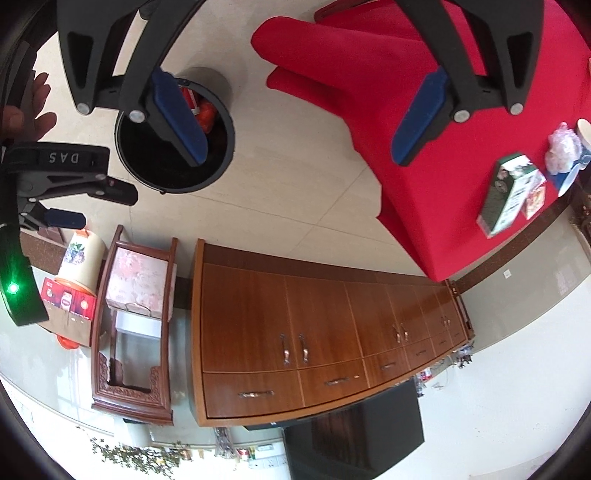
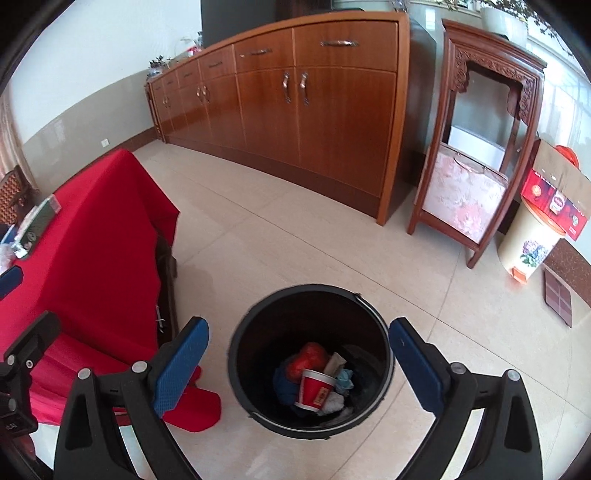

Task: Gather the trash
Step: 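Move both grippers back toward the table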

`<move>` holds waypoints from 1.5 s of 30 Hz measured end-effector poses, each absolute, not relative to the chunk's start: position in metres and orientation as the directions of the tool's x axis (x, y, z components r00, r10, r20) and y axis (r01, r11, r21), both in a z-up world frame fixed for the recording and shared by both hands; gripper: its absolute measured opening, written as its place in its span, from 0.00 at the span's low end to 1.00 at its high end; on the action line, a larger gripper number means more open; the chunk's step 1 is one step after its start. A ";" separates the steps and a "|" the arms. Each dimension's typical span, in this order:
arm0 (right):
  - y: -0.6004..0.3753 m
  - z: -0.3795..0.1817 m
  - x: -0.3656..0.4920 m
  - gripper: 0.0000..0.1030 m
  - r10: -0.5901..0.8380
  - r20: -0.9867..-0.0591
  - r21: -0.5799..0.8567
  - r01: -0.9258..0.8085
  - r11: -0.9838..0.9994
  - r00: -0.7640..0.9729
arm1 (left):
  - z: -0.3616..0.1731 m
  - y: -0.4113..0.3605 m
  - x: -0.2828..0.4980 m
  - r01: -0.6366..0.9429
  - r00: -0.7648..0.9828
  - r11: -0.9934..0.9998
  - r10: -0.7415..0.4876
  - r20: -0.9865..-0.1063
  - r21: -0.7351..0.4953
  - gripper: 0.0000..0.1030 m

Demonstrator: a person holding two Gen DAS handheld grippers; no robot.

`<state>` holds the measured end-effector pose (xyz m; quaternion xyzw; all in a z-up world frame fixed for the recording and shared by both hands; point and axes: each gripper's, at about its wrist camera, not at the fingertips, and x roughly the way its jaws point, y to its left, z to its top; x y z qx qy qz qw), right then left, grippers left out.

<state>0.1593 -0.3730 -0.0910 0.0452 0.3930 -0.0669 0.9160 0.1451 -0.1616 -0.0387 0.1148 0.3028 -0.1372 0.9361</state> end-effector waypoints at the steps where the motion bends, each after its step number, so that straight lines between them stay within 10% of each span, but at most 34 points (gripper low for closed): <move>1: -0.368 -0.089 0.159 0.96 -0.083 -0.722 0.033 0.153 0.988 0.687 | -0.037 -0.156 0.145 0.315 0.784 0.940 -0.180 -0.594 0.132 0.98; 45: -0.101 -0.003 0.151 0.96 0.307 -0.557 0.060 -0.331 0.942 0.772 | 0.006 0.110 0.070 -0.175 0.843 0.984 0.129 -0.522 -0.039 0.98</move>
